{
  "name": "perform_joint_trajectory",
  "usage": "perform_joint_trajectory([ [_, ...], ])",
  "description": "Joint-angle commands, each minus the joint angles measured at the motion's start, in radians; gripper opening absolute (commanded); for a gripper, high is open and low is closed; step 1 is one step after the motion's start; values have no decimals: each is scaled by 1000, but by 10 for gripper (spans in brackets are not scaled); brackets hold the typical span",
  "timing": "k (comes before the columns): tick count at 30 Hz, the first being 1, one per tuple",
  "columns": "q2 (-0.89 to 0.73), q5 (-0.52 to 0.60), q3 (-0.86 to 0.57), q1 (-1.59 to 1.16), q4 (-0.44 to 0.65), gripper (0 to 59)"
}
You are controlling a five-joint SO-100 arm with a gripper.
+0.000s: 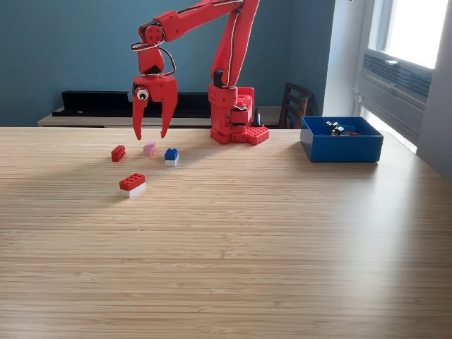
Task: Grasp a lego block and put it in the bin.
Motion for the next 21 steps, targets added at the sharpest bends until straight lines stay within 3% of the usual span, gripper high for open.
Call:
perform_joint_trajectory([
  [1,49,-6,54,6,-66,195],
  [9,49,3,201,3,-196,182],
  [21,49,40,224,-5,-285,144],
])
